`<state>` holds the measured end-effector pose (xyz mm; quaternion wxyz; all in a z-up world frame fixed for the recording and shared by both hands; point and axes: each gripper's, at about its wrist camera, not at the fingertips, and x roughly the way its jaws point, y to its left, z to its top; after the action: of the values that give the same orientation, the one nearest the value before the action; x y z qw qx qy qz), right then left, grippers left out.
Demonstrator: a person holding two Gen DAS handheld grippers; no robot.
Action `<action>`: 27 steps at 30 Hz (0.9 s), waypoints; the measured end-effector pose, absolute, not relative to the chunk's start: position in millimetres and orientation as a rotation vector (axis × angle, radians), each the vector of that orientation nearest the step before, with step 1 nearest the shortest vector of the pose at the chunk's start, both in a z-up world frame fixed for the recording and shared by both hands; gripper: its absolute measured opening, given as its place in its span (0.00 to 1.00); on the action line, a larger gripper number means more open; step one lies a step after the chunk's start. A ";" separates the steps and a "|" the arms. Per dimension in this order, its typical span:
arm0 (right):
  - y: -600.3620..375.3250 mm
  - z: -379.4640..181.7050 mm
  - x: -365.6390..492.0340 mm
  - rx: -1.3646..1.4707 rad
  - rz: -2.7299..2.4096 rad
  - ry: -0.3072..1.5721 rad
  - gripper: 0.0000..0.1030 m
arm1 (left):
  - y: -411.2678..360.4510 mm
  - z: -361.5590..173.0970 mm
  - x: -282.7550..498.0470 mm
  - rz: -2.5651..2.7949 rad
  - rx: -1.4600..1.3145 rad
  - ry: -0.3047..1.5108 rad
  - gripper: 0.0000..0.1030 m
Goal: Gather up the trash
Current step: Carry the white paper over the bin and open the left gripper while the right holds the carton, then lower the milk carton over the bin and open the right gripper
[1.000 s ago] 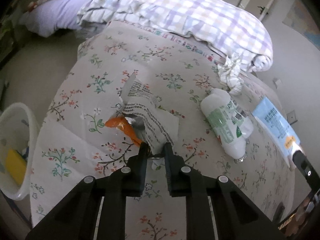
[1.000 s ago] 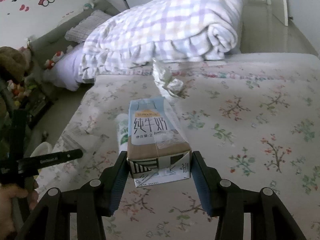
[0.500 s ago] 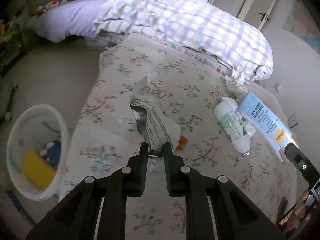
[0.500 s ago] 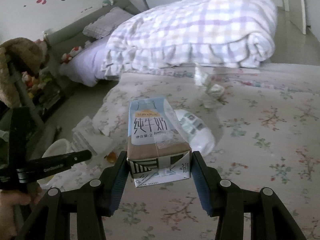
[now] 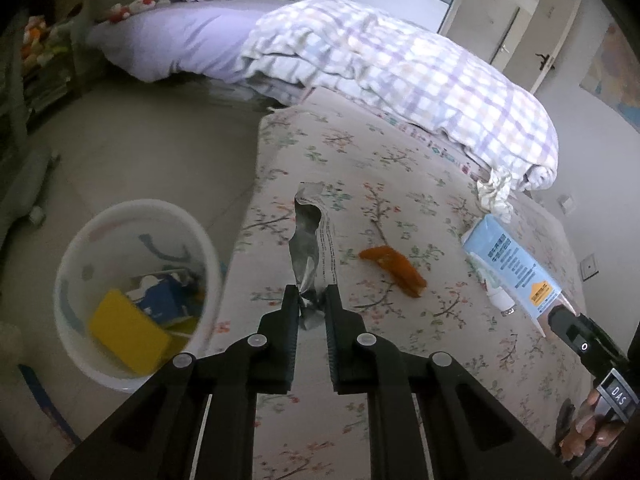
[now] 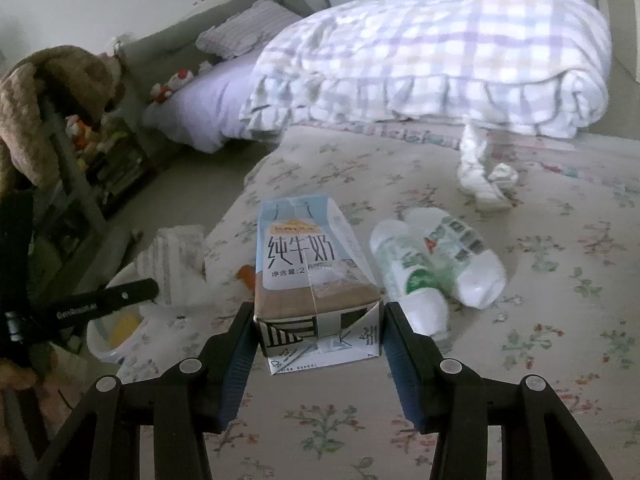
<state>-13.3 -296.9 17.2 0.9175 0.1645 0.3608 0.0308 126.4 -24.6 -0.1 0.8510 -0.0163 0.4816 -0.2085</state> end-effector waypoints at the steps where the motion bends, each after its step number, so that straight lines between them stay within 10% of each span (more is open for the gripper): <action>1: -294.1 16.7 -12.2 0.335 0.069 0.744 0.53 | -19.5 0.5 126.5 -0.433 -0.037 1.012 0.13; 22: -226.1 8.6 9.2 0.282 0.188 0.768 0.53 | 94.6 1.9 136.3 -0.252 -0.080 0.951 0.15; 27: -211.9 6.1 13.9 0.274 0.212 0.778 0.53 | 113.3 -8.5 145.7 -0.150 -0.069 0.990 0.71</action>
<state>13.9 -211.9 6.1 0.9107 0.1329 0.3773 0.1030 145.7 113.3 -8.5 0.8768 -0.0332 0.4744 -0.0719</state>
